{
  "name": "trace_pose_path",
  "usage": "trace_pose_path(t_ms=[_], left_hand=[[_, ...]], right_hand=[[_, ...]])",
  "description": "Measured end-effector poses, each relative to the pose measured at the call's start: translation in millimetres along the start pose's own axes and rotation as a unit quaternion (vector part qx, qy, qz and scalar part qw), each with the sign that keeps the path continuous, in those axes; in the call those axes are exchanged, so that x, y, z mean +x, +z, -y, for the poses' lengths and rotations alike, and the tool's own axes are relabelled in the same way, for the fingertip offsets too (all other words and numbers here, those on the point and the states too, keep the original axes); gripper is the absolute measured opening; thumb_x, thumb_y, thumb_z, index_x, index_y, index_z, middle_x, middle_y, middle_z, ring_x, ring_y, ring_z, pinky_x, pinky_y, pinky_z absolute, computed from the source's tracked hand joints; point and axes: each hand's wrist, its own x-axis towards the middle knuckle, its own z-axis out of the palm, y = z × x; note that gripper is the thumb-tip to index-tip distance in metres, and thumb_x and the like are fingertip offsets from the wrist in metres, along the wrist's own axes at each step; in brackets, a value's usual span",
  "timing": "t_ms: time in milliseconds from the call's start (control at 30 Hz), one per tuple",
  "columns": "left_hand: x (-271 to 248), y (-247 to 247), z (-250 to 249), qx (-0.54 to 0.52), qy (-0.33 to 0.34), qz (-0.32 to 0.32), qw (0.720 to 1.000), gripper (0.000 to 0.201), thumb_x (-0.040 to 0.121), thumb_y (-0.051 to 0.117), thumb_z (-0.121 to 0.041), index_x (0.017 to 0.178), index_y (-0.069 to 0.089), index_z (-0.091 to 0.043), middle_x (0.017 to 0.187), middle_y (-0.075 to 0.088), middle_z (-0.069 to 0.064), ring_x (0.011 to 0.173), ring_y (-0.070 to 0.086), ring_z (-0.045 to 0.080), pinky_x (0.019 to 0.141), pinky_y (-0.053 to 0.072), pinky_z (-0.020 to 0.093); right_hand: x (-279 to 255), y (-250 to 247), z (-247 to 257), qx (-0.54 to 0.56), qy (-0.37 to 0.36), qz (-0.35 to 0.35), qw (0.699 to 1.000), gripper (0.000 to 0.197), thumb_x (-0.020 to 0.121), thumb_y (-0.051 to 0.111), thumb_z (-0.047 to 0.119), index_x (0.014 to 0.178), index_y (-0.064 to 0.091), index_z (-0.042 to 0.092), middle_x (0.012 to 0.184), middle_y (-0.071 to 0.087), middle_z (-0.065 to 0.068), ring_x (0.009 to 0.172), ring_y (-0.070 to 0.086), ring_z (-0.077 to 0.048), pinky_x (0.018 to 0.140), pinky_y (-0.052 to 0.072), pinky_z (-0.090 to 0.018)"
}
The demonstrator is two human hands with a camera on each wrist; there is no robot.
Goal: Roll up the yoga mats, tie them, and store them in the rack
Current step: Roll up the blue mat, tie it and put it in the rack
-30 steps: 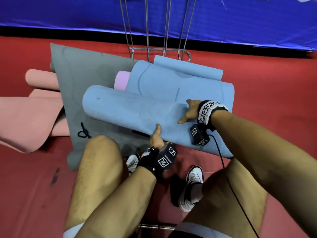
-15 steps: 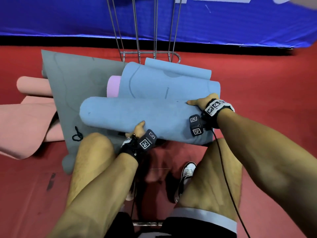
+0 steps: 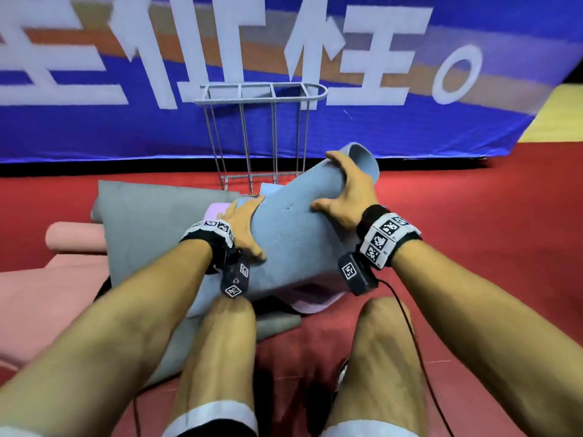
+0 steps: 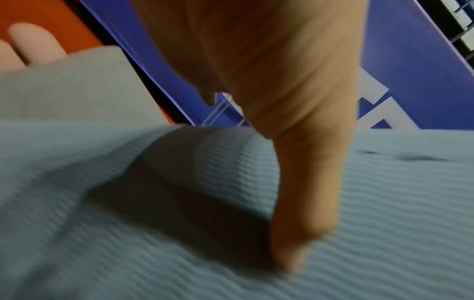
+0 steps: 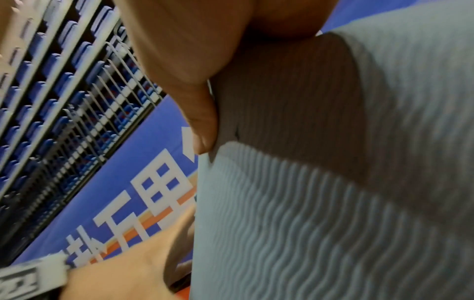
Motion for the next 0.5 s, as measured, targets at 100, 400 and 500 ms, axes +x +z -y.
trace_pose_path(t_ms=[100, 400, 500], left_hand=[[-3.1, 5.9, 9.0, 0.0, 0.005, 0.002, 1.0, 0.118, 0.022, 0.088, -0.061, 0.129, 0.041, -0.048, 0.112, 0.063, -0.009, 0.106, 0.062, 0.023, 0.095, 0.051, 0.035], [-28.3, -15.8, -73.3, 0.21, 0.081, -0.168, 0.96, 0.076, 0.067, 0.081, -0.066, 0.121, 0.047, -0.025, 0.105, 0.072, 0.001, 0.099, 0.069, 0.028, 0.085, 0.041, 0.04], [-40.0, -19.0, -98.2, 0.271, 0.13, -0.192, 0.934, 0.089, 0.066, 0.08, -0.068, 0.133, 0.04, -0.025, 0.114, 0.069, 0.0, 0.103, 0.068, 0.026, 0.085, 0.037, 0.042]], right_hand=[[-21.4, -22.7, 14.3, -0.021, -0.033, 0.004, 0.999, 0.097, 0.063, 0.094, 0.021, 0.147, 0.046, 0.027, 0.133, 0.059, 0.001, 0.125, 0.051, -0.02, 0.105, 0.035, -0.02], [-34.6, -77.4, 17.4, -0.4, 0.089, -0.109, 0.906, 0.094, 0.067, 0.086, 0.039, 0.147, 0.037, 0.032, 0.165, 0.006, -0.015, 0.152, 0.009, -0.037, 0.118, 0.02, -0.061], [-38.8, -65.7, 41.1, -0.515, -0.024, 0.02, 0.857, 0.123, 0.065, 0.084, 0.03, 0.159, 0.007, 0.035, 0.167, -0.018, -0.011, 0.155, -0.014, -0.033, 0.118, 0.0, -0.067]])
